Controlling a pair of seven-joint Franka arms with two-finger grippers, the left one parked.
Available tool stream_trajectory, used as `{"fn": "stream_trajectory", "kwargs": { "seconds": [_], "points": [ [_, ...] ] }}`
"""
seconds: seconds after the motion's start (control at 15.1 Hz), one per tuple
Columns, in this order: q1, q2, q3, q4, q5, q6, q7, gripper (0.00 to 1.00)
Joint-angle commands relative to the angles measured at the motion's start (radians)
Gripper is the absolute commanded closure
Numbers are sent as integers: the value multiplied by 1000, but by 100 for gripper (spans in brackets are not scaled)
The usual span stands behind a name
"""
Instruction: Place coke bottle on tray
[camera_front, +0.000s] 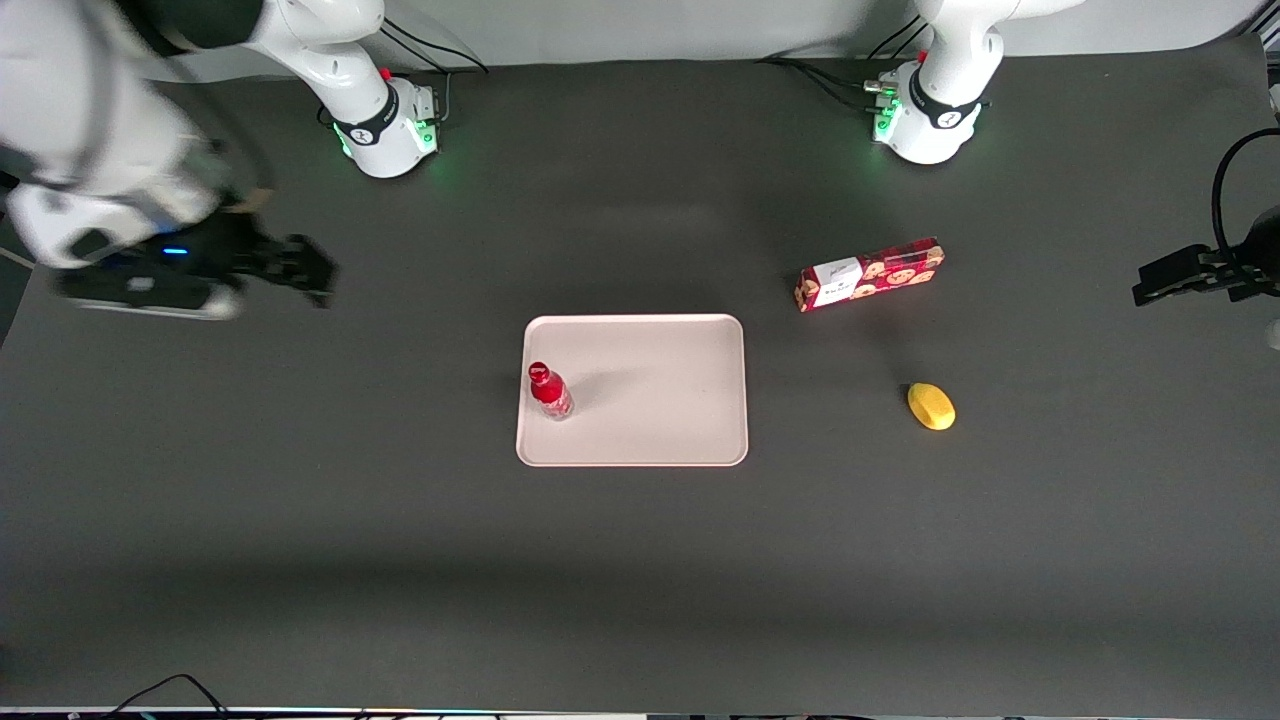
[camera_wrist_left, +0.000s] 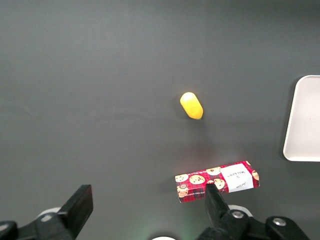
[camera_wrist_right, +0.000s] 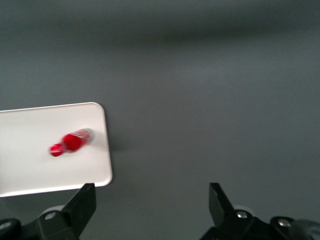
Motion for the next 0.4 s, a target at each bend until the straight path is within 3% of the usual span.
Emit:
{"fn": "stream_trajectory", "kwargs": {
  "seconds": [0.0, 0.33],
  "points": [
    [5, -44, -172, -82, 38, 8, -174, 0],
    [5, -15, -200, -29, 72, -2, -182, 0]
  ]
}}
